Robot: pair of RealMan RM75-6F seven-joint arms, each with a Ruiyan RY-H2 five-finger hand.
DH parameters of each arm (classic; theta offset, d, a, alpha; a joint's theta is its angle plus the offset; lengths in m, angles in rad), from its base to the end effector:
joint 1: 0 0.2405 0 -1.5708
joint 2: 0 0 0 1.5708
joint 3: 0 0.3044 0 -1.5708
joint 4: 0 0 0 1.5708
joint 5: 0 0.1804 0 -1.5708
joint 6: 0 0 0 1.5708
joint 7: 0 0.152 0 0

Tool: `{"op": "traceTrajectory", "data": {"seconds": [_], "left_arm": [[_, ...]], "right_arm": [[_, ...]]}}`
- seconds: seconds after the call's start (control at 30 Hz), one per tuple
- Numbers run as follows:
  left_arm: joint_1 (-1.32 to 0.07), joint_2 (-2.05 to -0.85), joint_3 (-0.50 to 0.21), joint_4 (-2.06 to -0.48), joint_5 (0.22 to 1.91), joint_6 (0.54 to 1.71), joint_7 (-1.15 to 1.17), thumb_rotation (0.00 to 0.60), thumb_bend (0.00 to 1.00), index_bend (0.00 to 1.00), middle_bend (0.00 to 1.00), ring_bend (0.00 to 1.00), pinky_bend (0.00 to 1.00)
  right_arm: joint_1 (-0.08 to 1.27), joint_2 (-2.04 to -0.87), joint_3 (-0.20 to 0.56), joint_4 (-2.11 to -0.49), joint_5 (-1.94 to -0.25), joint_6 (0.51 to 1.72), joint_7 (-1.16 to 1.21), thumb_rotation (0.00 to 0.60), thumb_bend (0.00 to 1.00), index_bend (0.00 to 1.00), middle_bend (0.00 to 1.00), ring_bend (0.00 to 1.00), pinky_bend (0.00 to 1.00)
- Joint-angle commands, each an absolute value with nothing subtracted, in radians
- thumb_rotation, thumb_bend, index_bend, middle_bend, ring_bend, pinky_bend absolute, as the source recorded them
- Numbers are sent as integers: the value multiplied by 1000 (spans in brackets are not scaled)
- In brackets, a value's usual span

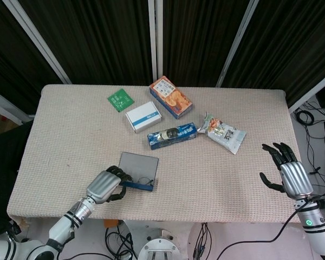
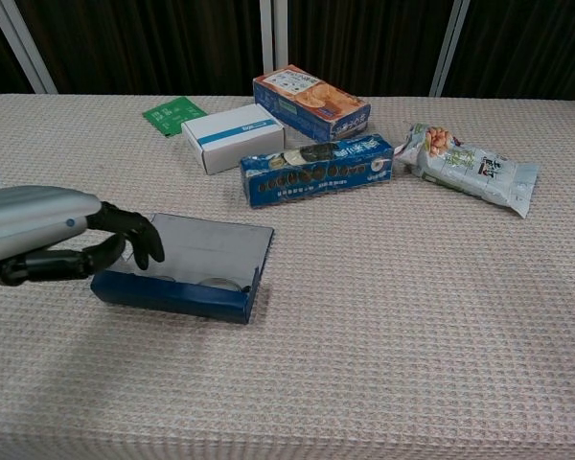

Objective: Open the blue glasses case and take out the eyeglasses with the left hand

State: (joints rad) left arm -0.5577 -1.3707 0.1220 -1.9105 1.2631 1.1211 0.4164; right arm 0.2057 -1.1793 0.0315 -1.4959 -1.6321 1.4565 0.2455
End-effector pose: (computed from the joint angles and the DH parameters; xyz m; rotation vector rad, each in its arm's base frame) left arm -0.2086 0.2474 0.0374 -2.0319 -1.1020 -0.8475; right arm -0.3205 -0.2271 0.1804 1.5338 -0.9675 1.1574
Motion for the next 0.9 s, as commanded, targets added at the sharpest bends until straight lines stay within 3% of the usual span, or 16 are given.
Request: {"op": "traceTrajectory", "data": {"seconds": [0.03,0.37,0.4,0.47,0.5,0.57,0.7,0.9], "left_arm": [[-473,-1342,139,-1931,1243,1209,348,0,637,266,324,196,177],[-382,-1335,193,-1871,1387,1261,267,13,642,241,335,196,179],[-380,-1350,187,-1843,1405,1266,279,69,627,221,328,196,179],[-375,-1383,173,-1793,1432,1279,295,305,544,171,300,196,180],[-373,-1406,161,-1760,1448,1288,305,460,481,149,286,196,179],[-372,-1441,143,-1714,1475,1301,313,575,415,130,269,190,179],[-384,-1496,111,-1639,1504,1292,336,600,271,87,189,151,168],[-405,-1543,69,-1582,1498,1256,363,600,218,73,147,133,164]], "right_arm": [[209,-1183,32,-1489,-1632,1452,252,600,301,119,218,69,110],[219,-1189,36,-1481,-1629,1443,257,600,301,119,218,69,110],[219,-1190,36,-1482,-1629,1443,257,600,301,119,218,69,110],[220,-1190,35,-1482,-1628,1442,257,600,301,119,218,69,110],[221,-1191,35,-1483,-1629,1440,256,600,301,119,218,69,110],[221,-1190,34,-1485,-1629,1439,253,600,301,120,218,69,110],[217,-1185,35,-1493,-1628,1448,247,600,301,119,218,69,110],[208,-1179,36,-1500,-1622,1460,246,600,301,124,218,69,110]]}}
